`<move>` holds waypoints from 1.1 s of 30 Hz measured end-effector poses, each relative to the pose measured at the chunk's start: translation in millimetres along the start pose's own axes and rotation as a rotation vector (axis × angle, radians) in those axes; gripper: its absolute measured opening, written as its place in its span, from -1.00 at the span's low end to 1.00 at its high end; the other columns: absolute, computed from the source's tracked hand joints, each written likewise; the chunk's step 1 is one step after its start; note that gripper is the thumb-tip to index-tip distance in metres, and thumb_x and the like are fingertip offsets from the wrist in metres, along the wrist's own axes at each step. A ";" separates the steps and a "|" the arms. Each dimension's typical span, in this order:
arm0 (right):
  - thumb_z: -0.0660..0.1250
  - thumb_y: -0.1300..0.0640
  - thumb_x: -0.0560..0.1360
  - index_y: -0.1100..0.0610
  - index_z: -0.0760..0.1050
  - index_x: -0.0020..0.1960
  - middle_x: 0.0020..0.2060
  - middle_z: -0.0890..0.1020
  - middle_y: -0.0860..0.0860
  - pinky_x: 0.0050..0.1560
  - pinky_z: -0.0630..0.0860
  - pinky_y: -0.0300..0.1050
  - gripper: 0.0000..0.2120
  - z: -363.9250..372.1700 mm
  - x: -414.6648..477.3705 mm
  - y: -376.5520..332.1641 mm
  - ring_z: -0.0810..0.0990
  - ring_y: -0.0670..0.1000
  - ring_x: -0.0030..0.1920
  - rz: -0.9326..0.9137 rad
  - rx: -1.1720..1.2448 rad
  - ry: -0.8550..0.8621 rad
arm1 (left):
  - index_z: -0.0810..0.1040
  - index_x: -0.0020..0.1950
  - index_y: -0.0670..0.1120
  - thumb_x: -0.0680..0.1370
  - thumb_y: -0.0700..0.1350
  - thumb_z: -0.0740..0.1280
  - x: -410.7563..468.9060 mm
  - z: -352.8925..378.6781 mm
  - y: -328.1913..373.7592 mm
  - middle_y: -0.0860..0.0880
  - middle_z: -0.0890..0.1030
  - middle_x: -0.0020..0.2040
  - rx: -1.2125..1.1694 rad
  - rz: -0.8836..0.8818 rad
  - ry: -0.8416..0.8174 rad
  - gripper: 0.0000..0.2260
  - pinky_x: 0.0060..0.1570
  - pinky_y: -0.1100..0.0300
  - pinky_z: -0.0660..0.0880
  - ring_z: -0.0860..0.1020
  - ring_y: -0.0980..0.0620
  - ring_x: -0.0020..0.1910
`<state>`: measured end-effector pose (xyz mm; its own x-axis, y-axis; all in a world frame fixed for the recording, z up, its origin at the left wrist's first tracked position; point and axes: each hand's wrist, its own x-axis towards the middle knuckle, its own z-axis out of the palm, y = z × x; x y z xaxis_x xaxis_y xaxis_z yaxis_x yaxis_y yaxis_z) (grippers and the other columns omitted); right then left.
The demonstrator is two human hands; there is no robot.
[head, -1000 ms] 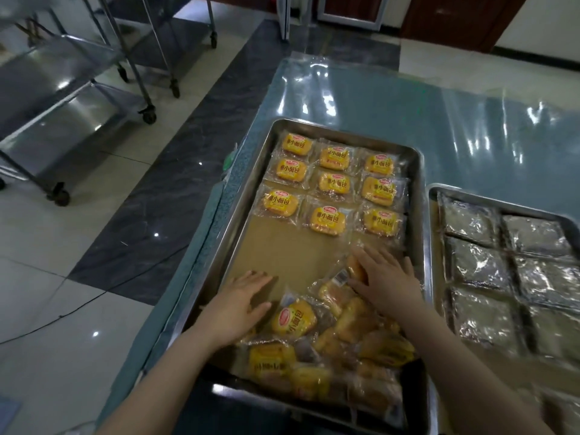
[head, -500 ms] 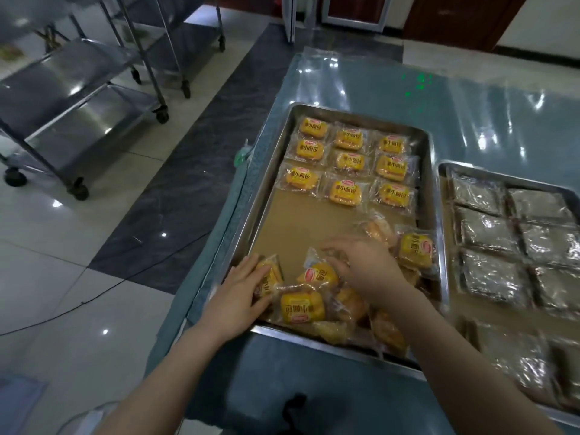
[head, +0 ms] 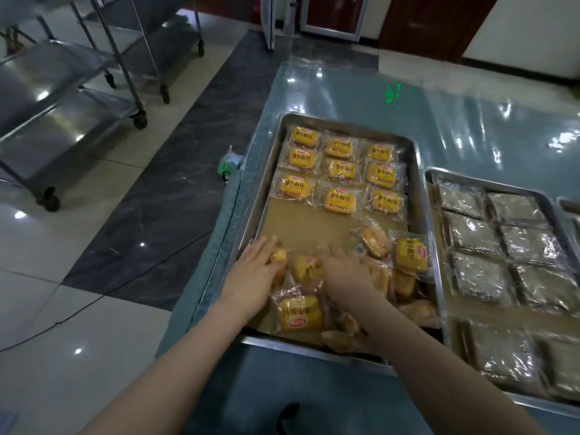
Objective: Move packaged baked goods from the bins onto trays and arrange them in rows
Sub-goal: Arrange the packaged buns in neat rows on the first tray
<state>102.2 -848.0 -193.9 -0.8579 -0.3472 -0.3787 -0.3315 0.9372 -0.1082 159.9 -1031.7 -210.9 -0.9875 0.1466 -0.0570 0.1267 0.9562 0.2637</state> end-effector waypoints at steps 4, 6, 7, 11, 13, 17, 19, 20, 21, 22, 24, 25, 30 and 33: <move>0.20 -0.02 0.59 0.09 0.22 0.44 0.51 0.02 0.18 0.25 0.38 0.16 -0.54 -0.9 16.2 -10.9 0.18 0.31 0.42 0.128 0.001 0.094 | 0.40 0.35 -0.03 0.50 -0.29 0.29 14.5 -4.3 -3.8 -0.07 0.26 0.46 -0.047 -0.137 0.125 -0.57 0.21 0.07 0.43 0.30 -0.06 0.36; 0.25 0.06 0.56 0.07 0.25 0.41 0.49 0.10 0.15 0.21 0.42 0.13 -0.55 0.8 23.8 -10.9 0.21 0.25 0.40 0.051 -0.082 0.168 | 0.41 0.35 -0.05 0.53 -0.16 0.31 16.4 -1.3 -4.1 -0.04 0.32 0.41 -0.080 -0.175 0.101 -0.63 0.15 0.08 0.46 0.34 -0.04 0.31; 0.26 0.09 0.55 0.06 0.27 0.40 0.45 0.19 0.13 0.20 0.43 0.11 -0.56 1.0 27.9 -9.6 0.25 0.21 0.38 0.012 -0.099 0.188 | 0.41 0.35 -0.04 0.53 -0.06 0.33 17.4 -0.1 -4.6 -0.02 0.34 0.38 -0.099 -0.188 0.085 -0.61 0.15 0.09 0.46 0.34 -0.03 0.30; 0.19 0.16 0.58 0.10 0.27 0.40 0.33 0.39 0.10 0.18 0.45 0.04 -0.61 -6.5 47.7 -0.3 0.33 0.18 0.33 0.018 -0.060 0.183 | 0.34 0.40 -0.01 0.50 -0.05 0.37 29.7 3.6 -6.4 0.01 0.31 0.42 -0.090 -0.123 0.062 -0.51 0.24 0.14 0.36 0.28 -0.01 0.36; 0.16 0.19 0.58 0.11 0.29 0.39 0.33 0.41 0.11 0.16 0.45 0.04 -0.62 -12.8 58.4 6.6 0.35 0.19 0.33 0.046 -0.052 0.204 | 0.29 0.45 -0.01 0.51 -0.26 0.30 43.2 6.0 -6.9 -0.02 0.23 0.50 -0.062 -0.010 0.072 -0.48 0.40 0.16 0.14 0.15 -0.03 0.46; 0.23 0.18 0.53 0.01 0.20 0.43 0.43 0.29 0.09 0.32 0.31 0.13 -0.50 -16.6 67.0 24.5 0.25 0.19 0.42 0.079 -0.043 0.218 | 0.30 0.46 0.09 0.57 -0.27 0.17 70.8 4.3 -12.1 -0.03 0.11 0.54 0.034 0.159 0.004 -0.51 0.43 0.09 -0.24 -0.03 -0.05 0.53; 0.27 0.17 0.51 -0.09 0.04 0.48 0.53 0.05 0.04 0.42 0.03 0.18 -0.35 -12.8 69.8 33.4 -0.02 0.18 0.52 0.058 -0.023 0.212 | 0.37 0.40 0.13 0.59 -0.21 0.18 81.4 3.5 -11.5 -0.04 0.09 0.55 0.071 0.170 0.015 -0.58 0.43 0.07 -0.26 -0.04 -0.07 0.53; 0.26 0.16 0.51 -0.13 -0.05 0.50 0.54 -0.09 -0.01 0.40 -0.14 0.17 -0.30 -11.0 71.1 35.6 -0.19 0.14 0.52 0.019 -0.012 0.211 | 0.41 0.37 0.12 0.59 -0.17 0.18 85.9 3.7 -9.6 -0.05 0.07 0.55 0.073 0.156 0.015 -0.62 0.45 0.07 -0.25 -0.05 -0.07 0.53; 0.23 0.14 0.52 -0.15 -0.11 0.50 0.53 -0.18 -0.05 0.37 -0.24 0.14 -0.28 -9.0 72.8 35.6 -0.31 0.10 0.50 -0.042 -0.002 0.207 | 0.43 0.36 0.11 0.60 -0.14 0.17 90.0 4.9 -7.0 -0.05 0.05 0.55 0.065 0.137 0.003 -0.65 0.46 0.07 -0.24 -0.07 -0.08 0.53; 0.19 0.12 0.54 -0.16 -0.16 0.51 0.53 -0.22 -0.08 0.38 -0.28 0.10 -0.29 -6.9 74.4 33.8 -0.37 0.05 0.48 -0.112 0.006 0.199 | 0.43 0.36 0.10 0.61 -0.11 0.15 92.9 6.2 -4.6 -0.05 0.03 0.56 0.045 0.112 -0.022 -0.66 0.47 0.06 -0.23 -0.10 -0.07 0.53; 0.12 0.06 0.56 -0.10 -0.16 0.53 0.54 -0.16 -0.10 0.40 -0.29 0.01 -0.34 -3.0 76.3 27.1 -0.37 -0.06 0.46 -0.216 0.022 0.179 | 0.40 0.39 0.06 0.60 -0.08 0.15 94.2 8.3 -1.8 -0.02 -0.01 0.56 -0.023 0.064 -0.067 -0.65 0.49 0.01 -0.14 -0.15 -0.03 0.53; 0.11 0.03 0.56 -0.07 -0.14 0.54 0.54 -0.12 -0.10 0.42 -0.28 0.00 -0.35 -1.5 77.5 23.5 -0.35 -0.10 0.45 -0.233 0.036 0.169 | 0.39 0.41 0.06 0.59 -0.11 0.18 92.5 9.1 -1.9 -0.02 -0.02 0.56 -0.053 0.052 -0.058 -0.63 0.49 -0.01 -0.07 -0.15 -0.02 0.52; 0.23 -0.19 0.52 -0.02 -0.07 0.55 0.54 0.02 -0.09 0.47 -0.19 0.23 -0.25 -2.3 91.4 5.5 -0.18 -0.04 0.52 -0.232 0.089 0.127 | 0.02 0.55 -0.05 0.51 -0.27 0.32 78.4 11.2 -6.5 -0.10 0.00 0.56 -0.193 -0.055 0.097 -0.30 0.42 0.12 0.10 0.01 -0.02 0.52; 0.27 -0.14 0.51 -0.04 0.01 0.54 0.53 0.12 -0.10 0.42 -0.23 0.30 -0.29 -2.8 98.3 -5.8 -0.10 -0.03 0.53 -0.243 0.085 0.144 | -0.06 0.55 -0.12 0.55 -0.21 0.29 75.7 16.8 -11.7 -0.13 -0.05 0.56 -0.166 -0.044 0.045 -0.31 0.41 0.21 -0.06 -0.05 -0.03 0.53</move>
<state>18.8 -887.7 -227.9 -0.8063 -0.5572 -0.1985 -0.5052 0.8233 -0.2589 85.2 -1027.6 -234.5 -0.9954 0.0907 -0.0299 0.0700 0.9060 0.4175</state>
